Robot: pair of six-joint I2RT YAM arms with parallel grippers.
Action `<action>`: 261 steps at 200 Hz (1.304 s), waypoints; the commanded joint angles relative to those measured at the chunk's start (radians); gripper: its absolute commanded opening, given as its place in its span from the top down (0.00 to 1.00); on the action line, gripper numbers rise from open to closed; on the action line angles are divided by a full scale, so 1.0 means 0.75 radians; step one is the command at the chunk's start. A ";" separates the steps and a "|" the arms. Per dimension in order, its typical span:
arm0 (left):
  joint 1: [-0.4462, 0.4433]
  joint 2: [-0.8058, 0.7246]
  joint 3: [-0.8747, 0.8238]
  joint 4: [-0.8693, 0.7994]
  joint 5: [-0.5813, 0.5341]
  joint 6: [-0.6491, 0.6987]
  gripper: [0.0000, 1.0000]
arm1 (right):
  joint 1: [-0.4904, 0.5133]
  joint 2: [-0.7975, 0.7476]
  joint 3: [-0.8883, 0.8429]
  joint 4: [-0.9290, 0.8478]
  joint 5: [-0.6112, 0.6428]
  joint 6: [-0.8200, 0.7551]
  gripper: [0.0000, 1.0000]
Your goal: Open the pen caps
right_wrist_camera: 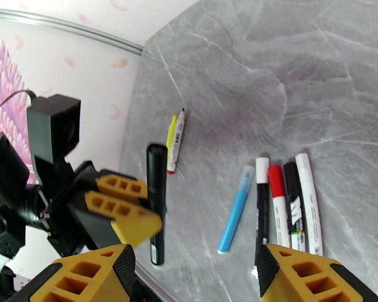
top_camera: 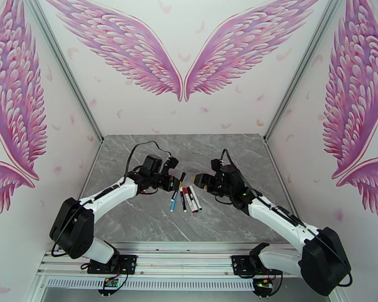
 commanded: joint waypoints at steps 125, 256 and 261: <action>-0.149 -0.032 0.068 0.003 -0.012 0.095 0.87 | 0.029 0.138 0.112 0.081 -0.156 0.092 0.51; -0.160 -0.052 0.075 -0.005 0.007 0.108 0.87 | 0.029 0.183 0.121 0.084 -0.159 0.090 0.73; -0.160 -0.054 0.075 -0.006 0.008 0.109 0.87 | 0.029 0.183 0.122 0.084 -0.157 0.089 0.73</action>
